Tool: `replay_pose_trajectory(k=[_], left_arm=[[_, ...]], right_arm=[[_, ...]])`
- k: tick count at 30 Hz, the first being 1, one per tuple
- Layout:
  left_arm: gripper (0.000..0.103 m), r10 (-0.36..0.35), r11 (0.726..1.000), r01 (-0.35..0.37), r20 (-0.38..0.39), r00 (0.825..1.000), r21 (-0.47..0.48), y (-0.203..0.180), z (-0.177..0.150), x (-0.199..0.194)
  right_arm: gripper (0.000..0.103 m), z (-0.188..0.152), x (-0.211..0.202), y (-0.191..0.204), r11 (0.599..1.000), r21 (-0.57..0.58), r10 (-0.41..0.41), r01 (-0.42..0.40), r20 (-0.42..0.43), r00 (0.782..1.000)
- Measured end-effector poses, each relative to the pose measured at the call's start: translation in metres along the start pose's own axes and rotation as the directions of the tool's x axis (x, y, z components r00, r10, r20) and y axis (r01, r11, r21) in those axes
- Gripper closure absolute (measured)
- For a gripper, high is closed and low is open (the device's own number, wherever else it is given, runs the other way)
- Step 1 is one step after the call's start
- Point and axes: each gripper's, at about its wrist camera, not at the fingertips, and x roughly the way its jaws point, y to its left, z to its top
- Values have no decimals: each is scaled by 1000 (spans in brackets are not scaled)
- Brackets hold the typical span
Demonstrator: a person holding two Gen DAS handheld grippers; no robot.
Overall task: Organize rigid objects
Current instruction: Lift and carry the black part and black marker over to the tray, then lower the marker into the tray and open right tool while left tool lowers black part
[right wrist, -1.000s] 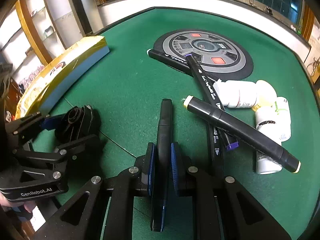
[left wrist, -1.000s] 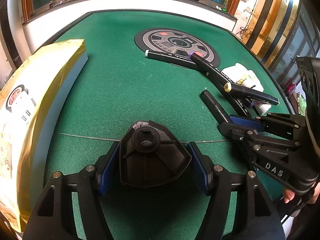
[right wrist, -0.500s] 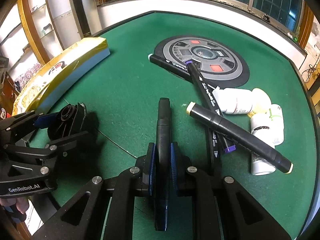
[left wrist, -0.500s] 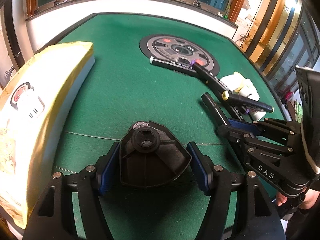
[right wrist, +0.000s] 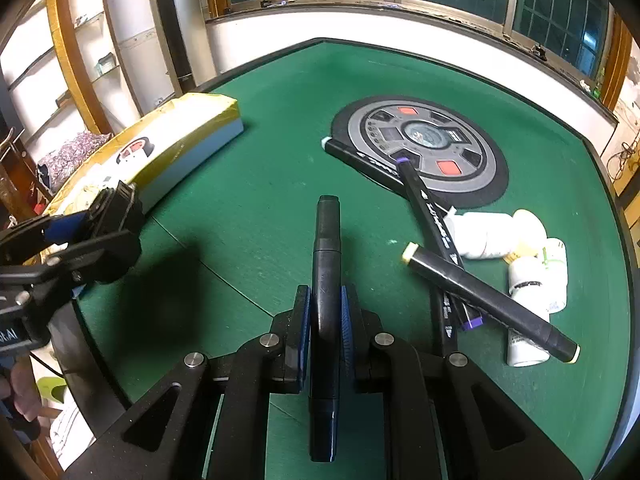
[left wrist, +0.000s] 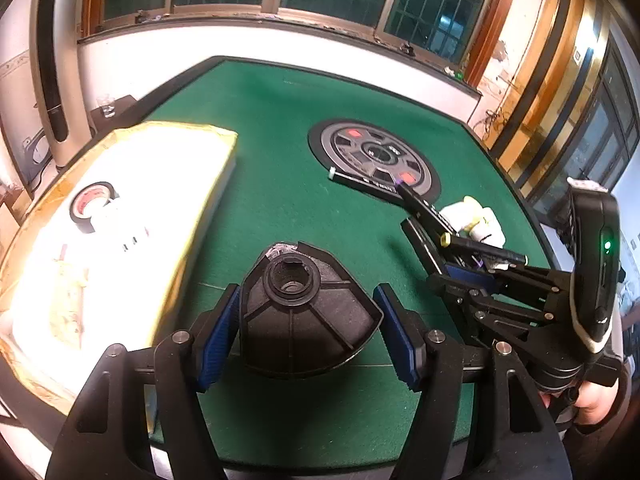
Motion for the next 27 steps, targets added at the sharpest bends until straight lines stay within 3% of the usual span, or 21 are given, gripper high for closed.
replay_pose_trajectory(k=[9,18,22,27], left_arm=[[37,21,999,-19,63,998,-36,23,11,-32],[37,164,978,-151,81,983,-142,89,21,-64],[37,162,967,-143,75,984,-210,110,19,-63],[37,136,968,-126,30,990,-215,114,14,-43]], right_arm=[[90,9,-4,7,1000,-6,31,-31,19,999],[90,22,-14,17,995,-5,103,-103,59,993],[90,27,-13,25,992,-18,129,-128,57,990],[90,40,-14,38,986,-36,164,-162,62,985]])
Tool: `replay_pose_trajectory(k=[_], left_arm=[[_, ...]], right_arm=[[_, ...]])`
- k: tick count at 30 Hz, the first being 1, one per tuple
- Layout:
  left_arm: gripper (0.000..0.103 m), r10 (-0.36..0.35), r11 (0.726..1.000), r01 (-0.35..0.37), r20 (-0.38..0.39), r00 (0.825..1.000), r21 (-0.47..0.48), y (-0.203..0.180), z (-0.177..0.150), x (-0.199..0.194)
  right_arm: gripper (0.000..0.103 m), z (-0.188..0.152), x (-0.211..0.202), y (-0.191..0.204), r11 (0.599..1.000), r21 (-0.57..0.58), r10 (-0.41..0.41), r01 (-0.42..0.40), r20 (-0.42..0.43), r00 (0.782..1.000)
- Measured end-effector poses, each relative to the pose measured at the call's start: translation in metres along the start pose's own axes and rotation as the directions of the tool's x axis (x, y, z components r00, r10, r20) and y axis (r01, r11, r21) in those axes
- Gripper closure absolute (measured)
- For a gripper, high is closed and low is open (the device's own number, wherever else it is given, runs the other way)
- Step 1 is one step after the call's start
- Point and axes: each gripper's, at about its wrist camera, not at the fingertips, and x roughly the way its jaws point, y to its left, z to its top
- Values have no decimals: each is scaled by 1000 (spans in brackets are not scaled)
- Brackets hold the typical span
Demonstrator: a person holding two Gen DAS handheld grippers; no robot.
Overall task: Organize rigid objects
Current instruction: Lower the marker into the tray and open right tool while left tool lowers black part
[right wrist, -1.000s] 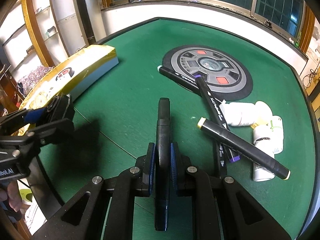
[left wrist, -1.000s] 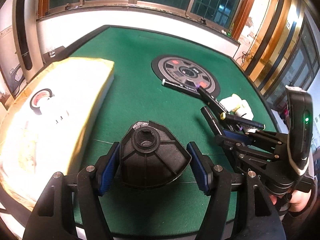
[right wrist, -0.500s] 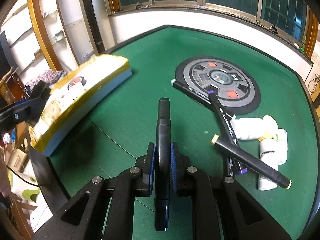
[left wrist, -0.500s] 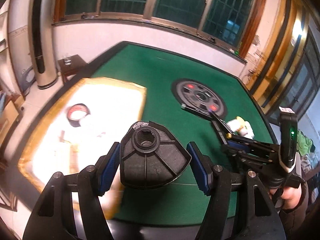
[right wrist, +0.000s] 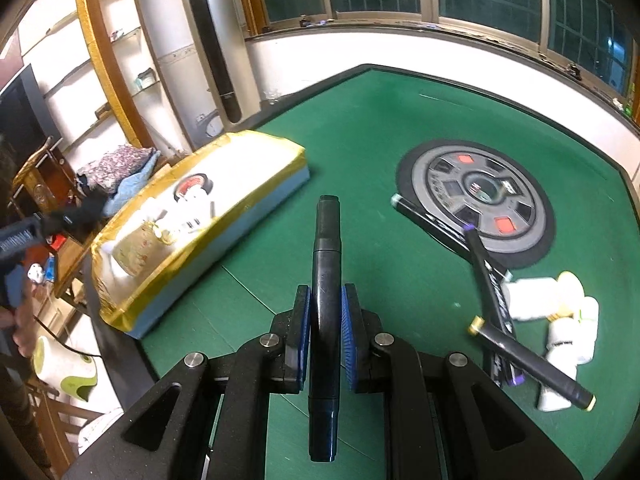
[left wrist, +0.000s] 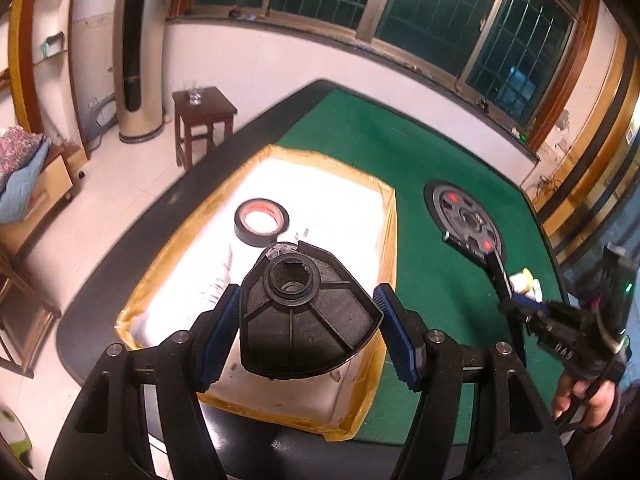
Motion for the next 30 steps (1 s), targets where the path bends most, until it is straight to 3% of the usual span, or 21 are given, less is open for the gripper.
replay_pose_trajectory(k=[6,10,20,30], left_arm=[[37,-24,1000,25,-79,997,16,2,-7,31],[37,-14,999,17,-79,997,45,0,-5,35],[37,-48,996,55,-94,994,76,-12,1,43],[37,-1,998,9,-119,993,69,1,3,59]], right_arm=[[90,28,7,23,996,-20,88,-88,0,996],[90,56,16,42,981,-19,191,-191,-11,982],[90,111,66,81,941,-30,336,-337,-35,941],[90,122,121,102,936,-30,348,-352,-94,933]])
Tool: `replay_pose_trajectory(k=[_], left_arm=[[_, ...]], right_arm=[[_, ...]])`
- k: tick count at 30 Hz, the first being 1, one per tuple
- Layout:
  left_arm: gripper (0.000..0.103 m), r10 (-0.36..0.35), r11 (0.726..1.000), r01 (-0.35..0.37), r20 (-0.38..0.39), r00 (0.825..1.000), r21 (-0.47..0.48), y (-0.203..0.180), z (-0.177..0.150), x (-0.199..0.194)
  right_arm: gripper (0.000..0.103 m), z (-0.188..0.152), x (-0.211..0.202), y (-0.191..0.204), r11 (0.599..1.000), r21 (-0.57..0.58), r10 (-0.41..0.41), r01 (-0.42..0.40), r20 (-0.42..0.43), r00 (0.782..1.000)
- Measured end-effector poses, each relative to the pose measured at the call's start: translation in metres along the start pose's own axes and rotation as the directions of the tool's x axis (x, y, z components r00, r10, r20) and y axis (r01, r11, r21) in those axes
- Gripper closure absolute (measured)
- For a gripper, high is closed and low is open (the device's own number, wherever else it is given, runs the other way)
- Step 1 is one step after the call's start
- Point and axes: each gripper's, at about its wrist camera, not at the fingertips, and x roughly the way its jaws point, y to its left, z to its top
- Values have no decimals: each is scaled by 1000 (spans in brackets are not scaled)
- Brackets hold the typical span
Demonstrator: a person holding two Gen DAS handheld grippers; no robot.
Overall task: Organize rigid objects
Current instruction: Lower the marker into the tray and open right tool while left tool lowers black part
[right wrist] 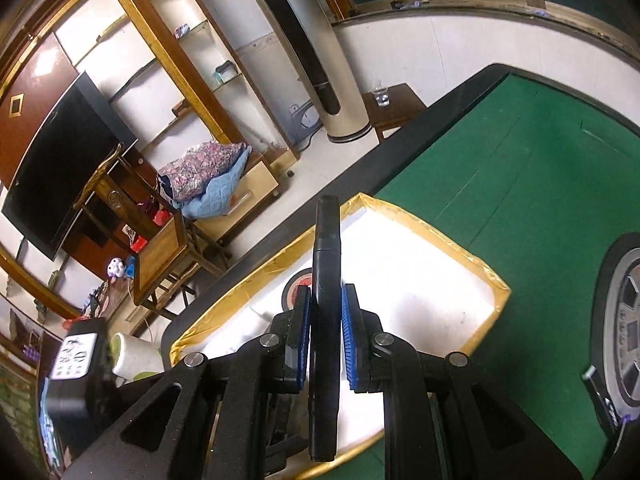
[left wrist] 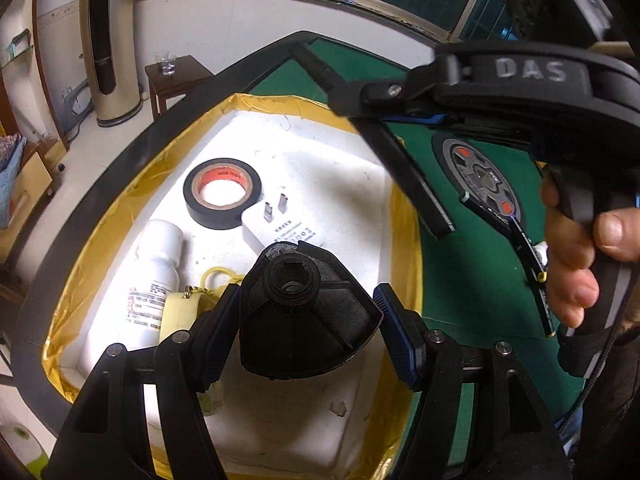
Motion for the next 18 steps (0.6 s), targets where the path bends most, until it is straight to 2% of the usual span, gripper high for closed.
replay_pose_trajectory(k=[4,7,18], left_arm=[[37,19,1000,-19,-14,1000,8,3,0,3],[37,62,997,-61,-29,998,40,3,-3,8],[37,77,996,-73,-80,994,44,3,-1,29]], right_arm=[[90,-2,17,-7,1000,0,-10,10,-28,1000],[90,-5,26,-14,1000,-9,-13,13,-56,998],[90,-9,40,-28,992,-65,-117,109,-138,984]])
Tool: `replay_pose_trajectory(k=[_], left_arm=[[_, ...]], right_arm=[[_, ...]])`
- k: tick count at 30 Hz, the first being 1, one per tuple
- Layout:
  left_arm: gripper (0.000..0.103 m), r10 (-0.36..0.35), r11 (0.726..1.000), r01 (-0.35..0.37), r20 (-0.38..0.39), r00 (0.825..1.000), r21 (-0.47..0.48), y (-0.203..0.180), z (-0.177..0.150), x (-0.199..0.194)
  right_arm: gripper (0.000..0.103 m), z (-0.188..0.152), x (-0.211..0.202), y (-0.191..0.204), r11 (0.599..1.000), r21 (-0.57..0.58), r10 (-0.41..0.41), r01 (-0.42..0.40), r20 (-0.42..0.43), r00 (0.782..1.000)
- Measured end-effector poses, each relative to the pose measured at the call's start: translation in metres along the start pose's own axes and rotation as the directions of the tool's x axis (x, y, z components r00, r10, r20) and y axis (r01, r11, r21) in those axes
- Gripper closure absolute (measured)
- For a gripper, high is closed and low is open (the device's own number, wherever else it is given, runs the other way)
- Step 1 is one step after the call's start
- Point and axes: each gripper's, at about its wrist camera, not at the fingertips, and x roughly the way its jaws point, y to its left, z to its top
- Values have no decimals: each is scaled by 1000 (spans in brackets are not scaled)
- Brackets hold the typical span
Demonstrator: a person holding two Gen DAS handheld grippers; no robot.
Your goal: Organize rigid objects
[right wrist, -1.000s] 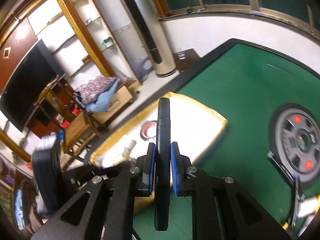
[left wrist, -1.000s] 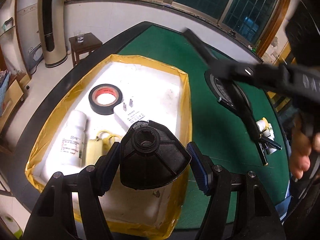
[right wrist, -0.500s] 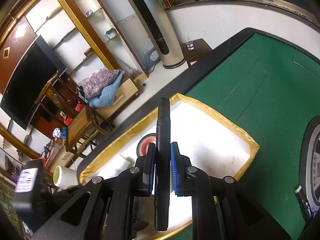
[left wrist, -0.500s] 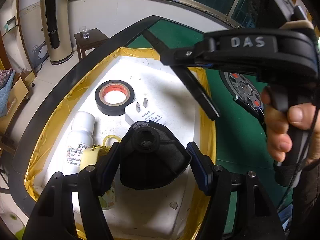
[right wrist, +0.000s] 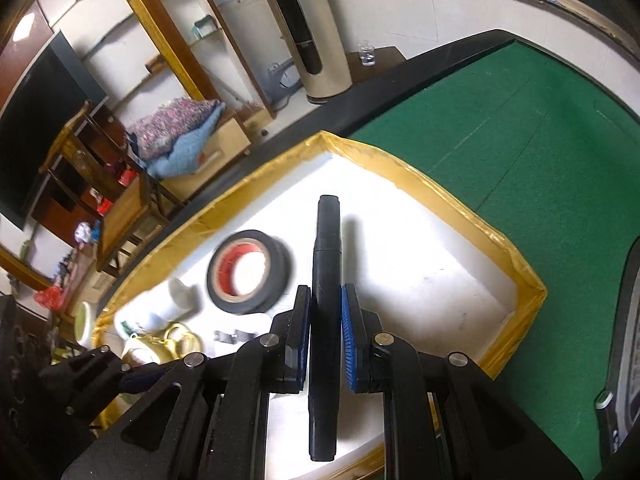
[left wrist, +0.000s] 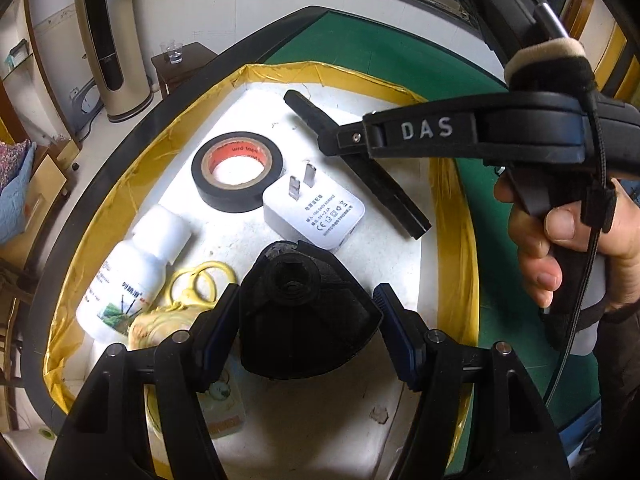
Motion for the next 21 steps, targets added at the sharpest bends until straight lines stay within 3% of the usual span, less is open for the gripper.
replay_pose_trajectory(k=[8,16,18,21], left_arm=[[37,-1,1000,1,-4,1000,-18,0,6,3],[37,5,1000,-5,-12,1000,-24,1,5,3],[37,4,1000,-4,-14,1000,-29,2,5,4],[37,2,999,-2,-15,1000,-34,3,5,3]], right_arm=[[90,0,3,-9,996,-29,-83,82,-22,996],[89,-1,0,-6,995,-21,-94,94,-14,995],[80,-1,-5,-6,997,-10,-83,83,-4,997],[73,-2,-10,-2,996,-11,-87,87,14,996]])
